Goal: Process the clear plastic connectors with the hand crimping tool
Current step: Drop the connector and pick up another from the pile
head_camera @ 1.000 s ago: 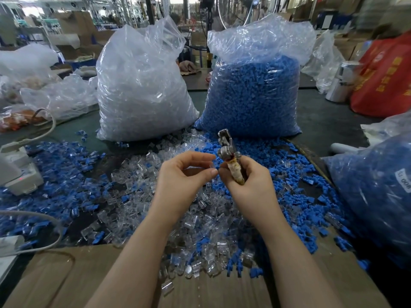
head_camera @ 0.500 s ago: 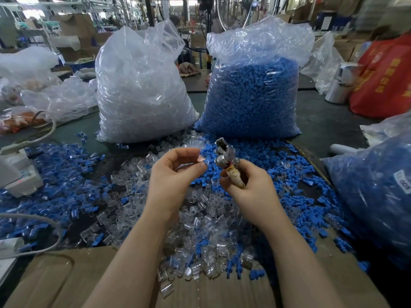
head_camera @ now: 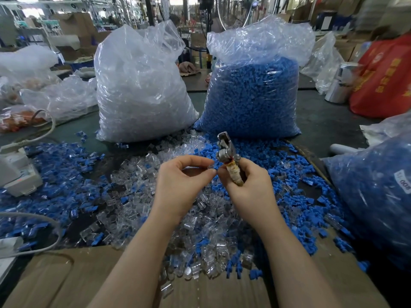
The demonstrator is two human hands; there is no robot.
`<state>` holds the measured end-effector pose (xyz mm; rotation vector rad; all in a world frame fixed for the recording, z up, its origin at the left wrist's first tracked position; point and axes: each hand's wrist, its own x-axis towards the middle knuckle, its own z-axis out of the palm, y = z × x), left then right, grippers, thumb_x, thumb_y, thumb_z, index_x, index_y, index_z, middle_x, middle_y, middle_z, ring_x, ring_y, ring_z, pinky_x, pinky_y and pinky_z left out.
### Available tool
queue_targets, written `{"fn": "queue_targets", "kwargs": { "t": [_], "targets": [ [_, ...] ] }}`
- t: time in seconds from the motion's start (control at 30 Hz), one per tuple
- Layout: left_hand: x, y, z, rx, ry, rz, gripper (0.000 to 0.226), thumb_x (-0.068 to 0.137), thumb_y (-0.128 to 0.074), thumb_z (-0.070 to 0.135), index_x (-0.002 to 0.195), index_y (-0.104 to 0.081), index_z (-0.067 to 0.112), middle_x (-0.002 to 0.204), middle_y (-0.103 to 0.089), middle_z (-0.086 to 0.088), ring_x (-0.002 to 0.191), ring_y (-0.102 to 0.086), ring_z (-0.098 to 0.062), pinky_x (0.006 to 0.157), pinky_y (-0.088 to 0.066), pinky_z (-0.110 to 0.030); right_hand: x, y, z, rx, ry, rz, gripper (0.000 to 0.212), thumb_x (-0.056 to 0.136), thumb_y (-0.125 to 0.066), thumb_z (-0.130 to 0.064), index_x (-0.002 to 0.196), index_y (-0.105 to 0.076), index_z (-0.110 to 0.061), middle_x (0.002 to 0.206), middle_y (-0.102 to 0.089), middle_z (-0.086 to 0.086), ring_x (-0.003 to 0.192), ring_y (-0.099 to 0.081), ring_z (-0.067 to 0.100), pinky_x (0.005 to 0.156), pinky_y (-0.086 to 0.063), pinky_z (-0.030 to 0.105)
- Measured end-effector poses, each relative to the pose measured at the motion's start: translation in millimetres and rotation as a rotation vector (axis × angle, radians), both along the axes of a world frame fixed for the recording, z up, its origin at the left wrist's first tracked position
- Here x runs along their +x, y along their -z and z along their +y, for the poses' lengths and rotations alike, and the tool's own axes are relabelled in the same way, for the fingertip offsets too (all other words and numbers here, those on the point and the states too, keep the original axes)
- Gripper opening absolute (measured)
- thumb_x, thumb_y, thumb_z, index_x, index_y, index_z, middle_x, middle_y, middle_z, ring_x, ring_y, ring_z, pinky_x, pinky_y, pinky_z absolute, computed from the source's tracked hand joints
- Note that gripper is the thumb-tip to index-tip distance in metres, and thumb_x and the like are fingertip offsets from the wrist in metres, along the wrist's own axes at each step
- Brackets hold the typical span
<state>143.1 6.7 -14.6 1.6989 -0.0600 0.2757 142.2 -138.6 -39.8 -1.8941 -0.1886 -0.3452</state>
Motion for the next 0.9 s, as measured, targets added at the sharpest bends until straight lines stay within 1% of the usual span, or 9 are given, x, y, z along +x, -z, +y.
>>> {"fn": "queue_targets", "kwargs": {
  "t": [0.1, 0.2, 0.33, 0.43, 0.53, 0.6, 0.7, 0.83, 0.9],
  "targets": [
    [0, -1, -1, 0.001, 0.001, -0.003, 0.026, 0.076, -0.082, 0.005, 0.068, -0.076, 0.030, 0.072, -0.075, -0.001, 0.067, -0.068, -0.017, 0.062, -0.055, -0.029, 0, -1, 0, -0.001, 0.009, -0.001, 0.023, 0.092, -0.068, -0.030, 0.072, -0.055, -0.033, 0.057, -0.057, -0.021, 0.047, -0.046, 0.000, 0.046, -0.031, 0.017],
    [-1, -1, -1, 0.004, 0.001, -0.006, 0.027, 0.076, -0.082, 0.007, 0.068, -0.077, 0.032, 0.073, -0.076, 0.000, 0.071, -0.072, -0.026, 0.063, -0.058, -0.035, -1, -2, 0, -0.002, 0.007, -0.005, 0.022, 0.092, -0.067, -0.031, 0.074, -0.056, -0.030, 0.056, -0.056, -0.020, 0.047, -0.045, 0.001, 0.045, -0.031, 0.017],
    [-2, -2, -1, 0.014, 0.008, -0.016, 0.025, 0.075, -0.082, 0.006, 0.069, -0.076, 0.029, 0.073, -0.076, 0.002, 0.074, -0.073, -0.023, 0.067, -0.060, -0.035, -1, -1, -1, 0.000, -0.003, -0.001, 0.018, 0.092, -0.067, -0.031, 0.077, -0.058, -0.026, 0.056, -0.056, -0.018, 0.046, -0.043, 0.001, 0.046, -0.031, 0.018],
    [-2, 0, 0, -0.011, 0.011, -0.028, 0.023, 0.076, -0.081, 0.003, 0.075, -0.074, 0.026, 0.076, -0.076, 0.005, 0.072, -0.072, -0.013, 0.062, -0.059, -0.024, -1, -1, -1, 0.008, -0.020, 0.009, 0.016, 0.091, -0.068, -0.031, 0.078, -0.059, -0.029, 0.061, -0.059, -0.016, 0.050, -0.046, 0.001, 0.048, -0.035, 0.021],
    [1, 1, 5, -0.114, 0.016, -0.041, 0.027, 0.078, -0.077, -0.003, 0.091, -0.068, 0.017, 0.081, -0.075, 0.007, 0.077, -0.071, -0.007, 0.068, -0.055, -0.017, -1, -1, -4, -0.022, -0.025, 0.028, 0.008, 0.089, -0.068, -0.032, 0.084, -0.062, -0.030, 0.074, -0.066, -0.013, 0.060, -0.056, 0.006, 0.057, -0.050, 0.040],
    [3, 0, 9, -0.181, 0.032, -0.063, 0.030, 0.079, -0.073, -0.009, 0.097, -0.063, 0.014, 0.081, -0.074, 0.006, 0.078, -0.071, -0.006, 0.072, -0.054, -0.016, -2, -1, -7, -0.110, -0.017, 0.039, 0.009, 0.086, -0.066, -0.037, 0.091, -0.062, -0.032, 0.077, -0.066, -0.012, 0.067, -0.062, 0.015, 0.065, -0.054, 0.048],
    [4, -1, 12, -0.203, 0.060, -0.095, 0.032, 0.080, -0.070, -0.011, 0.100, -0.062, 0.013, 0.082, -0.074, 0.006, 0.079, -0.070, -0.005, 0.073, -0.054, -0.017, -3, -2, -10, -0.249, -0.027, 0.064, 0.023, 0.079, -0.061, -0.045, 0.098, -0.062, -0.033, 0.079, -0.066, -0.014, 0.072, -0.062, 0.014, 0.070, -0.054, 0.046],
    [4, -2, 12, -0.227, 0.101, -0.105, 0.032, 0.081, -0.069, -0.013, 0.101, -0.063, 0.011, 0.084, -0.074, 0.001, 0.077, -0.071, -0.006, 0.073, -0.054, -0.017, -3, -2, -8, -0.284, -0.059, 0.074, 0.023, 0.078, -0.060, -0.043, 0.098, -0.061, -0.031, 0.080, -0.064, -0.012, 0.073, -0.060, 0.013, 0.071, -0.053, 0.045],
    [4, -2, 13, -0.237, 0.114, -0.103, 0.033, 0.081, -0.069, -0.013, 0.103, -0.063, 0.010, 0.084, -0.075, 0.001, 0.078, -0.071, -0.008, 0.073, -0.055, -0.018, -2, -2, -8, -0.287, -0.070, 0.077, 0.019, 0.081, -0.063, -0.039, 0.098, -0.061, -0.031, 0.080, -0.064, -0.011, 0.074, -0.060, 0.014, 0.071, -0.053, 0.046]
  ]
}}
